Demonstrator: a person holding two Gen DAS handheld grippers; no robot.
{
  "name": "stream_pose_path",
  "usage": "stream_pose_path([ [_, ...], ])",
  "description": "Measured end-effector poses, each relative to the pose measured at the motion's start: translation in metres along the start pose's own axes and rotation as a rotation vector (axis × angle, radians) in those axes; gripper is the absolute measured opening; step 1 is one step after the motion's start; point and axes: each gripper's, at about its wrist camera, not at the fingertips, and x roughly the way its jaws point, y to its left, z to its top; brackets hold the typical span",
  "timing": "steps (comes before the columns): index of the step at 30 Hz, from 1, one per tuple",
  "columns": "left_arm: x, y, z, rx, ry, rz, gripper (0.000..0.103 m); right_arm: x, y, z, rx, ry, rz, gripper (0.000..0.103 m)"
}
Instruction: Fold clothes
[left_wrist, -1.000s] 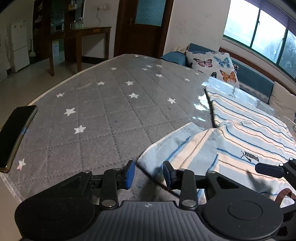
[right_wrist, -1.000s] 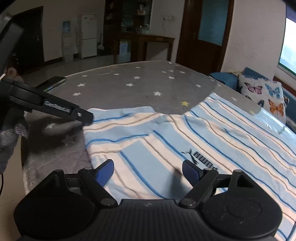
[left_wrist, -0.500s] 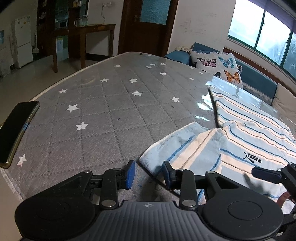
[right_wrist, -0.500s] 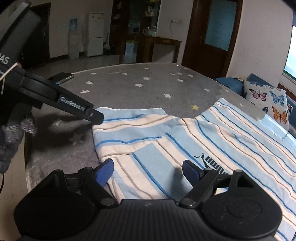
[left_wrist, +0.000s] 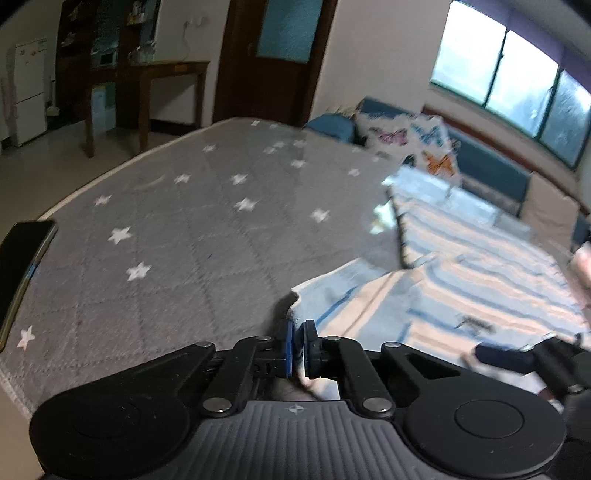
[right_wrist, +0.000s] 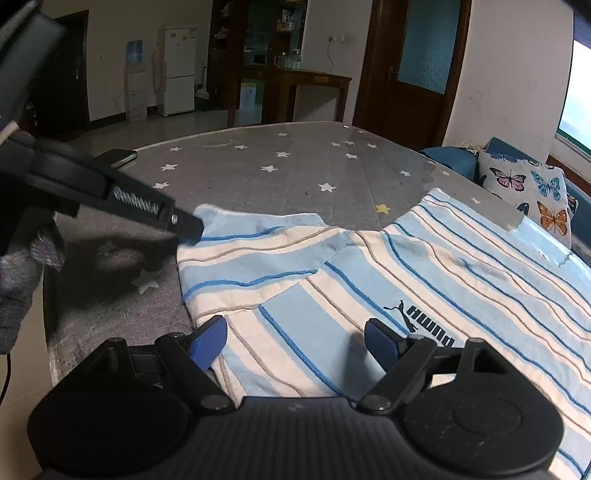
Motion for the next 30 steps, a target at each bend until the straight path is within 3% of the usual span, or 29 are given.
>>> stream_pose_path([
  [6, -0.021, -0.022, 0.004, 0.03, -0.041, -0.159, 0.006, -0.012, -0.012, -0.004, 0.042, -0.008, -0.009, 0.084],
  [14, -0.033, -0.065, -0.007, 0.171, -0.049, -0.326, 0.006, -0.042, -0.047, -0.016, 0.117, -0.031, -0.103, 0.084],
  [26, -0.013, -0.1, -0.031, 0.272, 0.085, -0.424, 0.01, -0.063, -0.093, -0.028, 0.222, -0.052, -0.209, 0.084],
  [30, -0.02, -0.098, -0.029, 0.311, 0.073, -0.436, 0.011, -0.064, -0.098, -0.029, 0.232, -0.056, -0.213, 0.084],
])
